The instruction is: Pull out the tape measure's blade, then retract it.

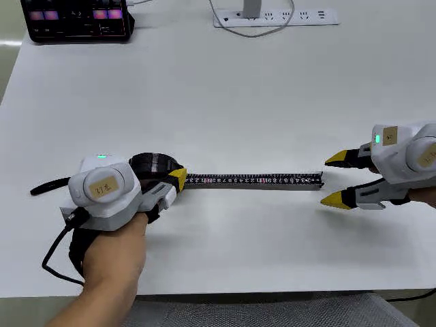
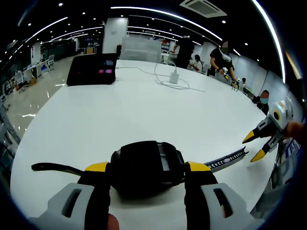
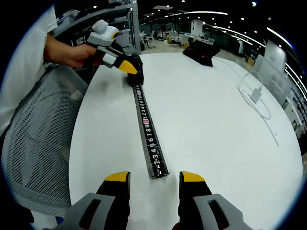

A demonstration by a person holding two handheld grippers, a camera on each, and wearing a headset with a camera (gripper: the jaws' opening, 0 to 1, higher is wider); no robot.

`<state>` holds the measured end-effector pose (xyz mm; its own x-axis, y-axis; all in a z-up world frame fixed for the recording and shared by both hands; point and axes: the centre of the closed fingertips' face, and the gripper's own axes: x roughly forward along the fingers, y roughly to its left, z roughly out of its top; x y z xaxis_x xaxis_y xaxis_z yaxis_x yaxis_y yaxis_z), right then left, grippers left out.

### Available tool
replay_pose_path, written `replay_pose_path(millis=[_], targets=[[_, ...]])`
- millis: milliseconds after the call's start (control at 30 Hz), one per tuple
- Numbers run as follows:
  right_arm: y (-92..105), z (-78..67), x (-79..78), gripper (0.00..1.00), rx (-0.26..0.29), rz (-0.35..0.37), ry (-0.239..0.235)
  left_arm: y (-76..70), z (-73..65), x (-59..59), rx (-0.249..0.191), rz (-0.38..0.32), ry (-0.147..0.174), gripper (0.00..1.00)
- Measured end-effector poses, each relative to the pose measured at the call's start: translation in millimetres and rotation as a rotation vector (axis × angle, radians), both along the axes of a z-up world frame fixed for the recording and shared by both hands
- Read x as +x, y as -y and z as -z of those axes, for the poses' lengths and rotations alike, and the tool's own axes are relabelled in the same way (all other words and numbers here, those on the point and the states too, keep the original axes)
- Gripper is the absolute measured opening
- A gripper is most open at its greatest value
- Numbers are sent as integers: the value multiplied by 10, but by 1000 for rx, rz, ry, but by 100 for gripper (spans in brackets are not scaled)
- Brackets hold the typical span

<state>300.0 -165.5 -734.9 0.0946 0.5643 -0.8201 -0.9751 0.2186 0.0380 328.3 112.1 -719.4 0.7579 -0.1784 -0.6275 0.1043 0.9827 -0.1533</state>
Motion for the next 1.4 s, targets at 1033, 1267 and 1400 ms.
replay_pose_path(millis=[1033,1267,1400], targets=[[-28,171,50,12,-103,-167,-6,8,-13,-6,-12,-5,-8,58],[-26,172,51,11,-105,-162,-4,7,-14,-7,-13,-7,-13,58],[-25,174,51,11,-111,-166,-1,6,-10,-4,-10,-7,-19,58]])
